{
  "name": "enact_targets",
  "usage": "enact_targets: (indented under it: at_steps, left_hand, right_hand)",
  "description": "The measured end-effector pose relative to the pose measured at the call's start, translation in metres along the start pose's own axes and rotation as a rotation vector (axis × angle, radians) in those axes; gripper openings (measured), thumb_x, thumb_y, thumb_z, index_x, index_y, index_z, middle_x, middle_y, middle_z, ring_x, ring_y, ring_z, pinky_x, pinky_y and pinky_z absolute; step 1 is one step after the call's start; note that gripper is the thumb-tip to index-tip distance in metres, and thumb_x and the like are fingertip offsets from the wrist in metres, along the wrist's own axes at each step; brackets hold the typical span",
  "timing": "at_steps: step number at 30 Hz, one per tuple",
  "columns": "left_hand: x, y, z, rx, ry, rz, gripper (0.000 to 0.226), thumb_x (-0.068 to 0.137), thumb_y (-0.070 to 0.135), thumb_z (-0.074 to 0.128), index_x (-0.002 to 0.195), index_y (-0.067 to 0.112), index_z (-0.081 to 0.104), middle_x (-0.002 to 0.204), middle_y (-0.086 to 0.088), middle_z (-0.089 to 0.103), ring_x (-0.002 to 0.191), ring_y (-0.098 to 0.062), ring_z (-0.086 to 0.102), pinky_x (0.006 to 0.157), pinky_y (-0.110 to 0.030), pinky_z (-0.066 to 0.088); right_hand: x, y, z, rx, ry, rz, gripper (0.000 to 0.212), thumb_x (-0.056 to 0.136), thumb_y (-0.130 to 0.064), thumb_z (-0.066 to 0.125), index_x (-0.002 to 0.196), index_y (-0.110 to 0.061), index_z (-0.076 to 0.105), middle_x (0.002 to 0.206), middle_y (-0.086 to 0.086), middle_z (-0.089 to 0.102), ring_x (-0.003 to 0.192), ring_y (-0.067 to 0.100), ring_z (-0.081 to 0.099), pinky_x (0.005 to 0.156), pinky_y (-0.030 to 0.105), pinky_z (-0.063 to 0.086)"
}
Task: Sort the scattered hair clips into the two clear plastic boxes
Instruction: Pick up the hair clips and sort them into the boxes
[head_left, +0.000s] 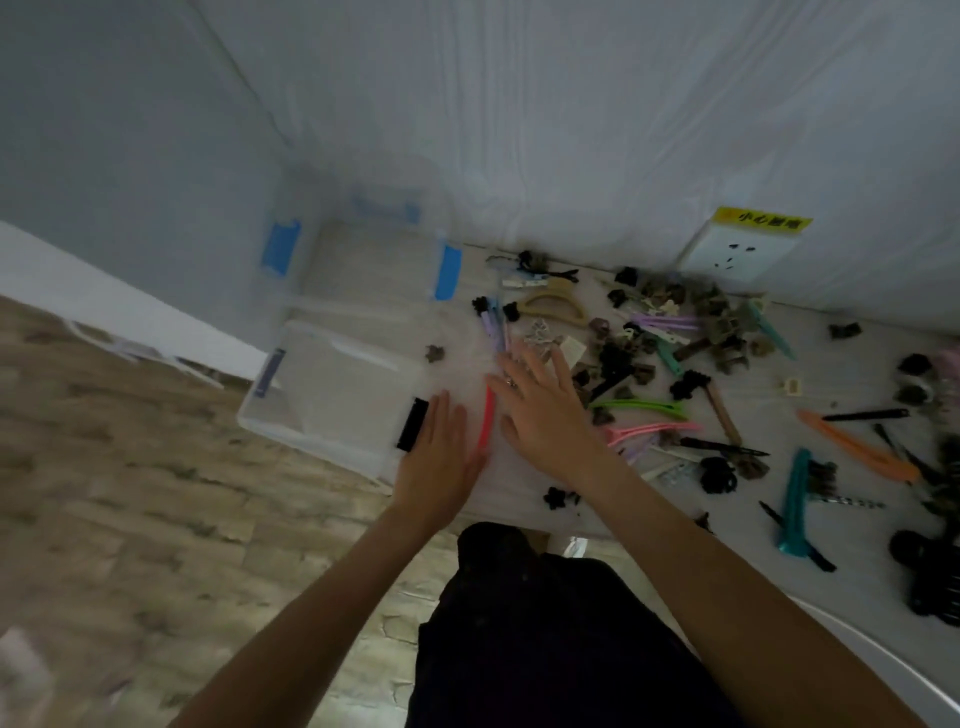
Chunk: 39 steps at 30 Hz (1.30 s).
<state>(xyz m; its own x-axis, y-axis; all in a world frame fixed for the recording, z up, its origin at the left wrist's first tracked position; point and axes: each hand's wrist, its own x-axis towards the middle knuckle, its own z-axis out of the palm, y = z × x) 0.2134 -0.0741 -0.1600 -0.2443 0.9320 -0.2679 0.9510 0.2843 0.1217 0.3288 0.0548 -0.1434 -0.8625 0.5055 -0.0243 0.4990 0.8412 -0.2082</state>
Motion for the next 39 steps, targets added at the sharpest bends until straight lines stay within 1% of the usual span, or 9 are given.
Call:
enact_targets:
  at_steps: [5, 9, 12, 15, 20, 25, 28, 32, 39]
  left_hand:
    - [0.011, -0.015, 0.002, -0.144, 0.047, -0.017, 0.060, 0.092, 0.046, 0.026, 0.131, 0.002, 0.038, 0.133, -0.031, 0.047, 0.122, -0.040, 0.050, 0.065, -0.037, 0.058]
    - [0.019, -0.026, 0.004, -0.206, 0.064, -0.073, 0.067, 0.089, 0.054, 0.023, 0.138, 0.007, 0.029, 0.143, -0.026, 0.038, 0.124, -0.036, 0.049, 0.056, -0.038, 0.059]
    - [0.018, -0.025, -0.001, -0.248, 0.044, -0.098, 0.085, 0.084, 0.063, 0.007, 0.142, 0.006, 0.028, 0.152, -0.020, 0.021, 0.137, -0.031, 0.033, 0.077, -0.042, 0.057]
    - [0.016, -0.020, -0.010, -0.303, 0.075, -0.085, 0.086, 0.081, 0.065, 0.011, 0.145, 0.008, 0.019, 0.156, -0.015, 0.011, 0.144, -0.026, 0.015, 0.104, -0.039, 0.038]
    - [0.023, 0.006, 0.001, -0.274, 0.099, 0.045, 0.087, 0.088, 0.068, 0.015, 0.145, 0.002, 0.019, 0.152, -0.024, 0.018, 0.143, -0.036, 0.014, 0.116, -0.046, 0.020]
    - [0.049, 0.039, 0.002, -0.524, 0.068, -0.066, 0.103, 0.073, 0.075, 0.032, 0.147, 0.009, 0.001, 0.155, -0.022, 0.005, 0.144, -0.033, 0.005, 0.118, -0.043, 0.014]
    - [0.062, 0.052, 0.003, -0.479, 0.098, 0.002, 0.105, 0.076, 0.080, 0.027, 0.146, 0.004, 0.014, 0.152, -0.025, 0.014, 0.142, -0.038, 0.013, 0.116, -0.048, 0.019]
    - [0.071, 0.064, 0.010, -0.484, 0.149, 0.045, 0.102, 0.075, 0.082, 0.028, 0.146, 0.009, 0.017, 0.152, -0.028, 0.013, 0.141, -0.042, 0.009, 0.114, -0.050, 0.013]
    - [0.083, 0.083, 0.006, -0.625, 0.110, 0.067, 0.103, 0.070, 0.084, 0.031, 0.148, 0.019, 0.014, 0.156, -0.016, 0.001, 0.144, -0.030, -0.002, 0.116, -0.046, 0.011]
  right_hand:
    - [0.045, -0.013, 0.002, 0.104, -0.151, -0.111, 0.047, 0.097, -0.009, 0.036, 0.144, -0.013, 0.029, 0.155, 0.004, 0.020, 0.145, 0.027, 0.008, 0.114, 0.046, -0.009]
    - [0.075, -0.019, 0.008, 0.013, -0.245, -0.191, 0.053, 0.099, -0.014, 0.032, 0.147, -0.018, 0.013, 0.158, -0.002, 0.004, 0.146, 0.024, -0.001, 0.113, 0.049, -0.013]
    - [0.077, -0.008, 0.006, -0.060, -0.281, -0.197, 0.057, 0.098, -0.021, 0.036, 0.148, -0.018, 0.010, 0.158, -0.002, 0.002, 0.145, 0.024, -0.004, 0.115, 0.049, -0.011]
    - [0.061, 0.015, -0.006, -0.149, -0.244, -0.172, 0.059, 0.095, -0.030, 0.043, 0.146, -0.013, 0.018, 0.158, 0.003, 0.009, 0.145, 0.027, -0.002, 0.112, 0.048, -0.015]
    - [-0.002, 0.052, -0.027, 0.065, 0.005, 0.057, 0.060, 0.092, -0.056, 0.029, 0.136, -0.019, 0.044, 0.152, 0.003, 0.030, 0.143, 0.027, 0.013, 0.114, 0.056, 0.005]
    - [-0.103, 0.064, -0.031, 0.234, 0.197, 0.620, 0.079, 0.077, -0.079, 0.026, 0.141, -0.032, 0.025, 0.155, 0.012, 0.017, 0.143, 0.032, 0.004, 0.110, 0.063, 0.003]
    - [-0.157, 0.057, -0.021, 0.213, 0.071, 0.861, 0.109, 0.051, -0.097, 0.023, 0.143, -0.043, 0.001, 0.157, 0.009, -0.005, 0.142, 0.035, -0.011, 0.107, 0.065, -0.004]
    - [-0.174, 0.042, 0.006, 0.220, -0.100, 0.912, 0.120, 0.041, -0.101, 0.023, 0.142, -0.044, -0.011, 0.154, 0.007, -0.021, 0.140, 0.036, -0.022, 0.105, 0.070, -0.005]
    - [-0.100, 0.061, 0.016, 0.181, -0.041, 0.892, 0.098, 0.067, -0.086, 0.029, 0.141, -0.023, 0.032, 0.149, 0.028, 0.023, 0.133, 0.056, 0.018, 0.100, 0.072, 0.019]
